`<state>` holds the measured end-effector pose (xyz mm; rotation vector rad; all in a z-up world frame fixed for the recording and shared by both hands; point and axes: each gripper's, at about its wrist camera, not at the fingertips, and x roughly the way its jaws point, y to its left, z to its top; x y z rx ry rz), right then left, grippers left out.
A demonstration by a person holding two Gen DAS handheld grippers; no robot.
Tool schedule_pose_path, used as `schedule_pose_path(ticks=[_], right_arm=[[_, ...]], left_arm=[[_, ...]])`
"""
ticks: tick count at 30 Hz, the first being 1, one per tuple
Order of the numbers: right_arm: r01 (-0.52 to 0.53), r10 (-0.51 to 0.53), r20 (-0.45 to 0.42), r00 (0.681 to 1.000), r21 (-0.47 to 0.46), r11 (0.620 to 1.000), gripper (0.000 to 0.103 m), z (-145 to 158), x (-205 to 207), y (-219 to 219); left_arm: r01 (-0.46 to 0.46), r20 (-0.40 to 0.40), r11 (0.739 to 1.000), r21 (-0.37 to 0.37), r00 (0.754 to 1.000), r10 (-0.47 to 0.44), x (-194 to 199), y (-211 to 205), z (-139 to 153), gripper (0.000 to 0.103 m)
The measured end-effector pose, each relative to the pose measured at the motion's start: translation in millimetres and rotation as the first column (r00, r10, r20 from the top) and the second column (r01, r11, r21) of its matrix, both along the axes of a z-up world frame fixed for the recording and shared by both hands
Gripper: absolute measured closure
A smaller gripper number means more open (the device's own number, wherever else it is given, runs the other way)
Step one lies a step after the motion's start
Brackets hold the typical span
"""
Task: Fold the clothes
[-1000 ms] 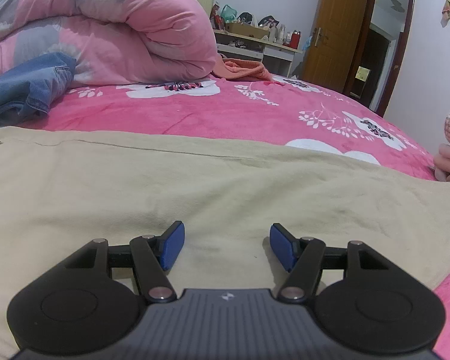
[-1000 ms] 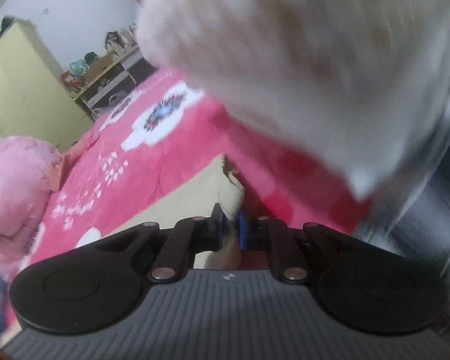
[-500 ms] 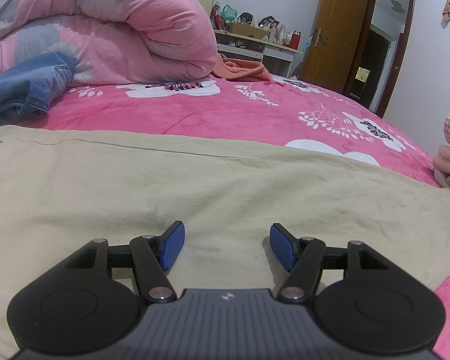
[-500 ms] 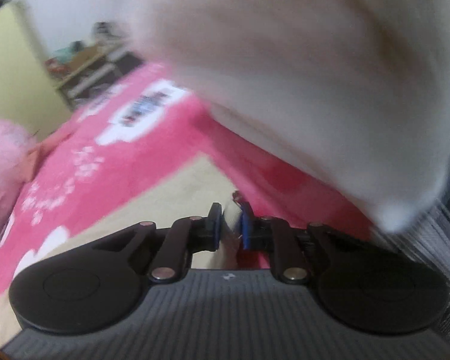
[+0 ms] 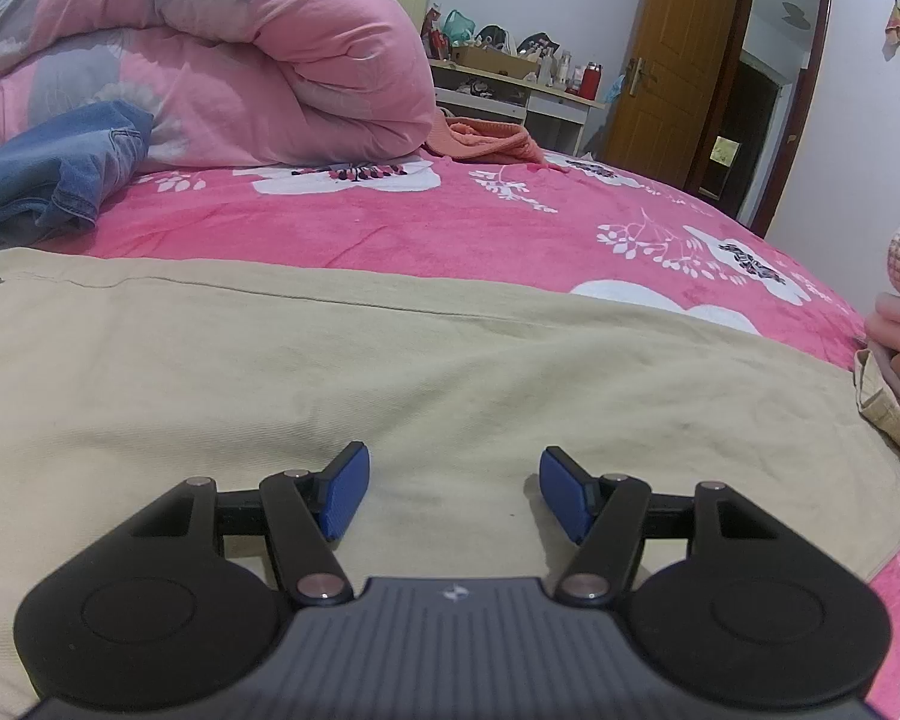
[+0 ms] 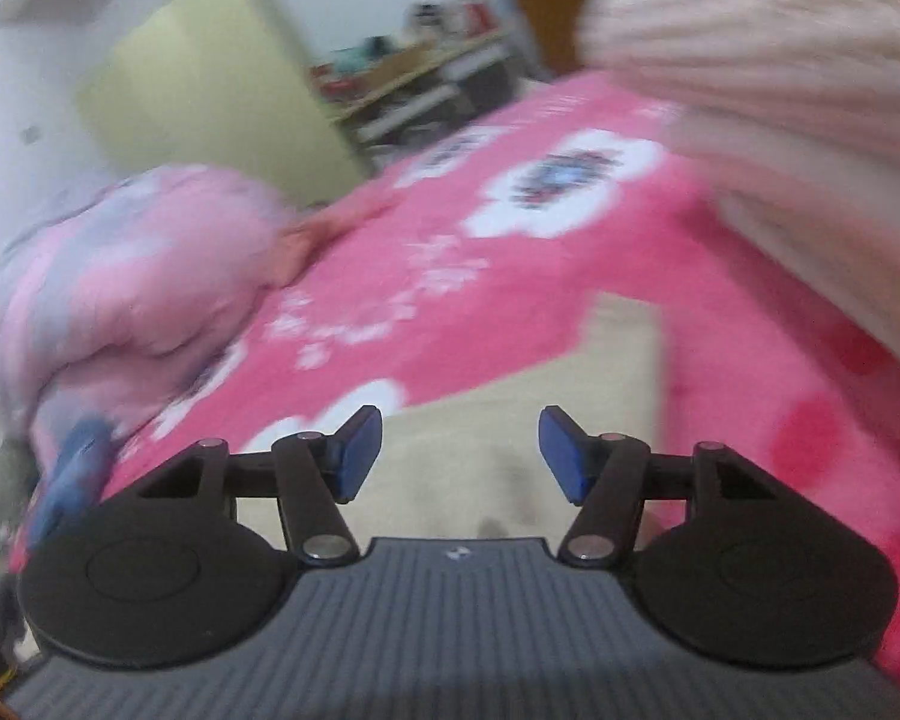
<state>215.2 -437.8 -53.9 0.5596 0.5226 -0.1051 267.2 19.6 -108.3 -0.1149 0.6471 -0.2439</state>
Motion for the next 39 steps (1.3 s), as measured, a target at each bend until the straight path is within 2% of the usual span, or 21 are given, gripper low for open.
schedule_pose_path(ticks=[2, 5, 8, 10, 12, 13, 15, 18, 20, 22, 24, 25, 27, 31, 34, 35, 36, 37, 38, 39], right_arm=[[0.023, -0.024, -0.027, 0.999, -0.02, 1.0, 0.045, -6, -4, -8], [-0.02, 0.017, -0.051, 0.999, -0.064, 0.998, 0.046, -12, -4, -1], [-0.103, 0.093, -0.066, 0.993, -0.175, 0.979, 0.047, -15, 6, 24], [-0.155, 0.132, -0.1, 0.986, -0.284, 0.946, 0.048, -18, 15, 44], [-0.185, 0.135, -0.158, 0.978, -0.363, 0.913, 0.072, -23, 24, 59], [-0.167, 0.11, -0.171, 0.979, -0.371, 0.914, 0.097, -23, 23, 59], [-0.08, 0.028, -0.149, 0.988, -0.357, 0.93, 0.1, -23, 18, 50], [0.126, -0.151, -0.067, 0.986, -0.284, 0.951, 0.101, -16, -8, 21], [0.252, -0.269, -0.061, 0.961, -0.203, 0.946, 0.1, -19, -26, -3], [0.345, -0.353, -0.111, 0.929, -0.086, 0.935, 0.097, -34, -39, -30], [0.425, -0.41, -0.158, 0.898, 0.075, 0.902, 0.097, -52, -53, -55], [0.442, -0.423, -0.156, 0.893, 0.121, 0.889, 0.099, -56, -59, -59], [0.457, -0.44, -0.136, 0.888, 0.134, 0.879, 0.095, -53, -66, -57], [0.481, -0.477, -0.08, 0.875, 0.033, 0.876, 0.09, -36, -76, -38], [0.401, -0.406, -0.036, 0.913, -0.1, 0.911, 0.089, -21, -70, -15], [0.345, -0.354, -0.037, 0.934, -0.146, 0.927, 0.089, -18, -64, -6], [0.264, -0.278, -0.053, 0.959, -0.19, 0.946, 0.089, -18, -55, 4], [0.167, -0.19, -0.086, 0.978, -0.223, 0.961, 0.085, -20, -44, 13], [0.058, -0.092, -0.138, 0.986, -0.235, 0.97, 0.082, -26, -31, 21], [0.018, -0.059, -0.164, 0.985, -0.242, 0.97, 0.082, -32, -25, 22]], left_arm=[[0.0, 0.0, 1.0, 0.0, 1.0, 0.0, 0, 0, 0, 0.039], [0.0, 0.0, 1.0, 0.0, 1.0, 0.0, 0, 0, 0, 0.039], [0.0, -0.001, 1.0, -0.001, 1.0, 0.0, 0, 0, 0, 0.039], [0.0, -0.001, 1.0, -0.002, 1.0, 0.0, 0, 1, 0, 0.039], [0.0, -0.001, 1.0, -0.003, 1.0, 0.0, 0, 1, 0, 0.039], [0.0, -0.001, 1.0, -0.004, 1.0, 0.0, 0, 1, 0, 0.039], [0.0, -0.001, 1.0, -0.005, 1.0, 0.0, 0, 1, 0, 0.039], [0.0, -0.001, 1.0, -0.005, 1.0, 0.0, 0, 1, 0, 0.039], [0.0, -0.001, 1.0, -0.005, 1.0, 0.0, 0, 1, 0, 0.039], [0.0, -0.002, 1.0, -0.006, 1.0, 0.0, 0, 1, 0, 0.039], [-0.001, -0.001, 1.0, -0.005, 1.0, 0.001, 0, 1, 0, 0.039], [0.0, -0.002, 1.0, -0.006, 1.0, 0.0, 0, 1, 0, 0.039], [0.0, -0.001, 1.0, -0.006, 1.0, 0.0, 0, 1, 0, 0.039], [-0.001, -0.002, 1.0, -0.008, 1.0, 0.001, 1, 1, 0, 0.039], [0.0, -0.002, 1.0, -0.01, 1.0, 0.0, 1, 2, 0, 0.039], [0.0, -0.002, 1.0, -0.01, 1.0, 0.0, 1, 2, 0, 0.039], [0.0, -0.003, 1.0, -0.013, 1.0, 0.0, 1, 2, 0, 0.039], [0.0, -0.003, 1.0, -0.016, 1.0, 0.0, 1, 3, 0, 0.039], [0.0, -0.003, 1.0, -0.018, 1.0, 0.0, 1, 3, 0, 0.039], [0.0, -0.004, 1.0, -0.021, 1.0, 0.0, 1, 3, 0, 0.039]])
